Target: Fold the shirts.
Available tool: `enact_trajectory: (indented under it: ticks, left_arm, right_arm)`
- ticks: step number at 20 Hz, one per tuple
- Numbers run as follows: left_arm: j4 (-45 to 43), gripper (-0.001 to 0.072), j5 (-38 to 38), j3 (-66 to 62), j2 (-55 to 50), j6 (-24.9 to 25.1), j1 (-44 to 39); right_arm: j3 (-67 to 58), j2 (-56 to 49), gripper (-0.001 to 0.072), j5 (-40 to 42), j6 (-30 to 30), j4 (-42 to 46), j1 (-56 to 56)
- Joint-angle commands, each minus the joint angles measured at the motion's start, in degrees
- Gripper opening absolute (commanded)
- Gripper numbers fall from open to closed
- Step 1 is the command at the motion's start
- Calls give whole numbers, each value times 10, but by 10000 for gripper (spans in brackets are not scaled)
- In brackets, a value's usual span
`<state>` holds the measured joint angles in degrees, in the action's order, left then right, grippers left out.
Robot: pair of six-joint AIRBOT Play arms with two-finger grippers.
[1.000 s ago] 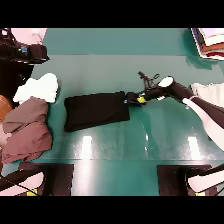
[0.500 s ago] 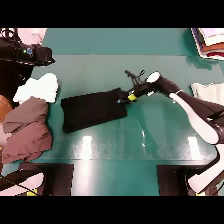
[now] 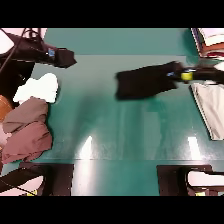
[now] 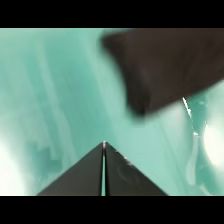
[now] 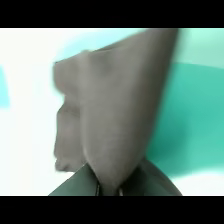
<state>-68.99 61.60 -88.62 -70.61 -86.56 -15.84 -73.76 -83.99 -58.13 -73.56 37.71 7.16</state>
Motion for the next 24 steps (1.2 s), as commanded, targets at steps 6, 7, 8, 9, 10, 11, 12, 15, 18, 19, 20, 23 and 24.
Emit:
enact_trajectory:
  ticks: [6,7,8,9,10,11,12,15,18,19,20,23,24]
  left_arm:
    - [0,25,-55,0,-1,0,-88]
    - [-1,25,-54,0,-1,0,-88]
    - [-9,25,-55,0,-1,0,-88]
    - [-16,25,-55,0,-1,0,-88]
    - [-17,25,-54,0,-1,0,-88]
    - [-17,25,-54,0,-1,0,-88]
    - [-17,25,-54,0,-1,0,-88]
    - [-17,25,-54,0,-1,0,-88]
    - [-22,25,-40,0,-1,0,-88]
    - [-24,25,-35,0,-1,0,-88]
    - [-27,26,-31,0,-1,0,-88]
    - [-27,25,-27,0,-1,0,-88]
    - [-27,25,-25,0,-1,0,-88]
  right_arm:
    - [1,58,17,17,8,-1,263]
    - [-5,58,17,26,8,-3,271]
    - [-18,58,17,33,8,-2,277]
    - [-34,59,17,35,8,-2,279]
    - [-56,59,17,30,8,-2,279]
    - [-78,59,17,19,8,-1,279]
    - [-102,59,17,0,8,-1,279]
    - [-153,62,17,-63,-1,0,287]
    - [-155,97,17,-89,-25,62,303]
    - [-155,109,17,-101,-31,92,308]
    - [-155,120,17,-117,-31,117,315]
    - [-155,142,17,-163,-43,189,336]
    - [-155,145,17,-176,-52,216,341]
